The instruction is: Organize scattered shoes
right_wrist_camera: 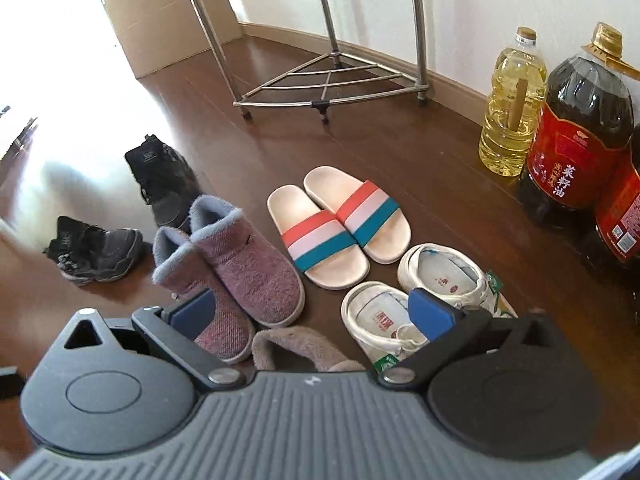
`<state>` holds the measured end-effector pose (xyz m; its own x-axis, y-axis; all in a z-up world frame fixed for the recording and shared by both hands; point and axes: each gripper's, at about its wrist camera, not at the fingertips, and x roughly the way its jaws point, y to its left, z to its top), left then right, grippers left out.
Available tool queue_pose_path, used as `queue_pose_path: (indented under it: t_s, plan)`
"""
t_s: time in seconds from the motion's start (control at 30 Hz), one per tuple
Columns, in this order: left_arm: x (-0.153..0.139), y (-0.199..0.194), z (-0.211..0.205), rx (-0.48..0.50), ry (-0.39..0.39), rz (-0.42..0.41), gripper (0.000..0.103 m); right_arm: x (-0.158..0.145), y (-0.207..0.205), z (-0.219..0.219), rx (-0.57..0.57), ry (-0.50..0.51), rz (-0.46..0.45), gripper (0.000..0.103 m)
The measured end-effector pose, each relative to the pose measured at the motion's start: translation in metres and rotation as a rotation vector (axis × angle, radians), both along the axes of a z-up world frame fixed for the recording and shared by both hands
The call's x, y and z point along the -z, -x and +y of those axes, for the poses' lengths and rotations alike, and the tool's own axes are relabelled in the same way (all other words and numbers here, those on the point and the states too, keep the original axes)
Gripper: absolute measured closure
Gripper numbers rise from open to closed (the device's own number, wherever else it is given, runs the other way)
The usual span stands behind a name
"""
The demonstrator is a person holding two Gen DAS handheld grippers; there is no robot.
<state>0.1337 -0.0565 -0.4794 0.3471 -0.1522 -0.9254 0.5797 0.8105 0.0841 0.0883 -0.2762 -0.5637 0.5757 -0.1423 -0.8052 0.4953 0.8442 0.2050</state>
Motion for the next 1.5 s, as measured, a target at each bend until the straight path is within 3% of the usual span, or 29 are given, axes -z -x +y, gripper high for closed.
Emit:
queue_pose_path:
  t_s: [0.1, 0.23, 0.3, 0.33, 0.37, 0.47, 0.73, 0.8, 0.9, 1.03, 1.07, 1.23, 1.27, 1.3, 1.37, 1.5]
  plan:
    - [-0.021, 0.006, 0.037, -0.068, 0.036, 0.008, 0.016, 0.015, 0.003, 0.006, -0.033, 0.028, 0.05, 0.001]
    - [-0.032, -0.028, 0.123, -0.305, 0.028, -0.16, 0.011, 0.044, -0.009, 0.029, -0.099, 0.071, 0.142, 0.001]
    - [-0.033, -0.042, 0.144, -0.371, 0.018, -0.208, 0.011, 0.057, -0.03, 0.044, -0.149, 0.076, 0.168, 0.001]
    - [-0.031, -0.06, 0.173, -0.473, 0.018, -0.241, 0.011, 0.06, -0.046, 0.049, -0.168, 0.069, 0.175, 0.001]
    - [-0.031, -0.068, 0.186, -0.515, 0.024, -0.25, 0.011, 0.063, -0.061, 0.054, -0.186, 0.063, 0.182, 0.001]
    - [-0.021, -0.1, 0.229, -0.637, 0.028, -0.209, 0.011, 0.064, -0.118, 0.068, -0.251, 0.043, 0.167, 0.001]
    - [0.004, -0.2, 0.284, -0.587, 0.101, -0.033, 0.011, 0.061, -0.338, 0.111, -0.34, 0.095, 0.149, 0.002]
    - [0.005, -0.231, 0.293, -0.55, 0.141, -0.051, 0.011, 0.058, -0.399, 0.116, -0.322, 0.13, 0.117, 0.002]
    - [0.022, -0.274, 0.303, -0.483, 0.101, -0.088, 0.011, 0.054, -0.488, 0.119, -0.29, 0.181, 0.051, 0.002]
    - [0.047, -0.32, 0.316, -0.401, 0.035, -0.099, 0.011, 0.09, -0.588, 0.124, -0.283, 0.283, 0.138, 0.002]
    - [0.053, -0.329, 0.32, -0.382, 0.027, -0.089, 0.011, 0.099, -0.597, 0.126, -0.29, 0.285, 0.165, 0.002]
    - [0.08, -0.351, 0.345, -0.388, -0.042, -0.048, 0.011, 0.179, -0.654, 0.13, -0.256, 0.313, 0.419, 0.02]
    - [0.083, -0.355, 0.349, -0.39, -0.036, -0.037, 0.011, 0.187, -0.657, 0.126, -0.239, 0.282, 0.452, 0.036]
    - [0.086, -0.358, 0.353, -0.392, -0.03, -0.026, 0.011, 0.196, -0.656, 0.12, -0.197, 0.216, 0.463, 0.062]
    - [0.084, -0.356, 0.352, -0.384, -0.017, -0.034, 0.011, 0.206, -0.653, 0.112, -0.15, 0.12, 0.453, 0.083]
    - [0.077, -0.351, 0.347, -0.367, 0.009, -0.054, 0.011, 0.199, -0.635, 0.115, -0.173, 0.121, 0.418, 0.086]
